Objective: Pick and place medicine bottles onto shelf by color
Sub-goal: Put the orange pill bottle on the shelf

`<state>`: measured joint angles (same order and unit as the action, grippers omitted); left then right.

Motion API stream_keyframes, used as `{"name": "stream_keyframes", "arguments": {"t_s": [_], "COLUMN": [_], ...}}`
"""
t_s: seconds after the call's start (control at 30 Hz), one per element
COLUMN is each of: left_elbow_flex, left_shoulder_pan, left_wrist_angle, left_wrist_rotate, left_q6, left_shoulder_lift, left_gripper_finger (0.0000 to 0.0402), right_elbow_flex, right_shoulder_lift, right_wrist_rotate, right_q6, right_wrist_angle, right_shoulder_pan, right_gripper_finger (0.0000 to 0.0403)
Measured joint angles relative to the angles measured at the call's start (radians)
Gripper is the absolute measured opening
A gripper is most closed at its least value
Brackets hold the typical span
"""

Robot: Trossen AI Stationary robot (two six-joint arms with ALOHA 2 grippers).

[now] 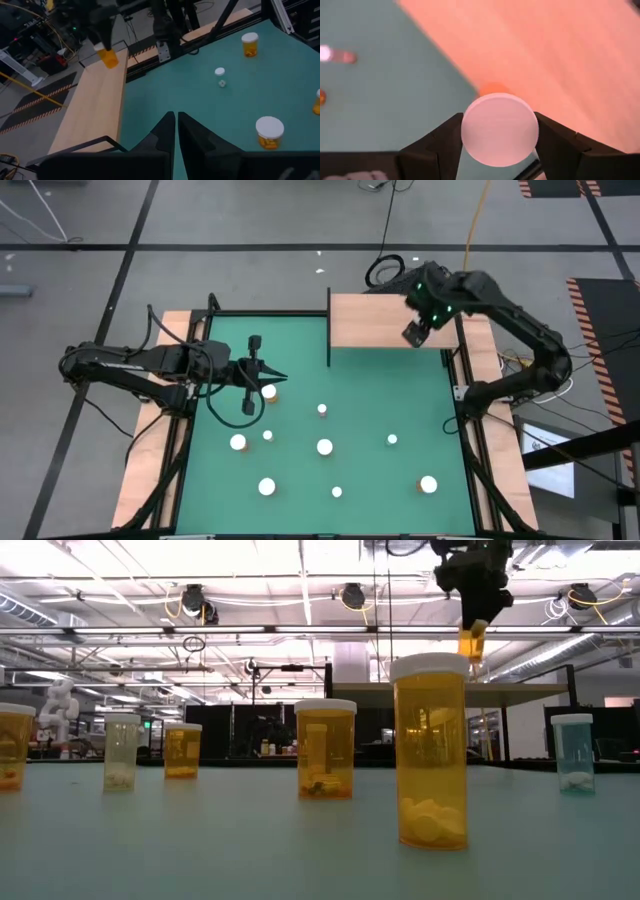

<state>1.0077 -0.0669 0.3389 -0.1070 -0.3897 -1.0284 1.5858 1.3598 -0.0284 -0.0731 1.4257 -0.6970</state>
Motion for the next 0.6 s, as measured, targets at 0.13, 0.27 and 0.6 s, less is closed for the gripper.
{"name": "stream_keyframes", "arguments": {"t_s": [0.13, 0.27, 0.6], "left_elbow_flex": [0.0, 0.0, 0.0], "left_shoulder_pan": [0.0, 0.0, 0.0], "left_wrist_angle": [0.0, -0.003, 0.003], "left_wrist_rotate": [0.0, 0.0, 0.0], "left_q6": [0.002, 0.002, 0.007], "left_shoulder_lift": [0.0, 0.0, 0.0], "left_gripper_finger": [0.0026, 0.0026, 0.0026], "right_elbow_flex": [0.065, 0.126, 0.276], "right_shoulder_lift": [0.066, 0.168, 0.355], "right_wrist_rotate": [0.001, 0.003, 0.005], "right_q6": [0.076, 0.147, 0.221], "right_wrist_angle": [0.063, 0.104, 0.113], "right_shoulder_pan": [-0.143, -0.271, -0.446], "right_gripper_finger": [0.0205, 0.0205, 0.0205]}}
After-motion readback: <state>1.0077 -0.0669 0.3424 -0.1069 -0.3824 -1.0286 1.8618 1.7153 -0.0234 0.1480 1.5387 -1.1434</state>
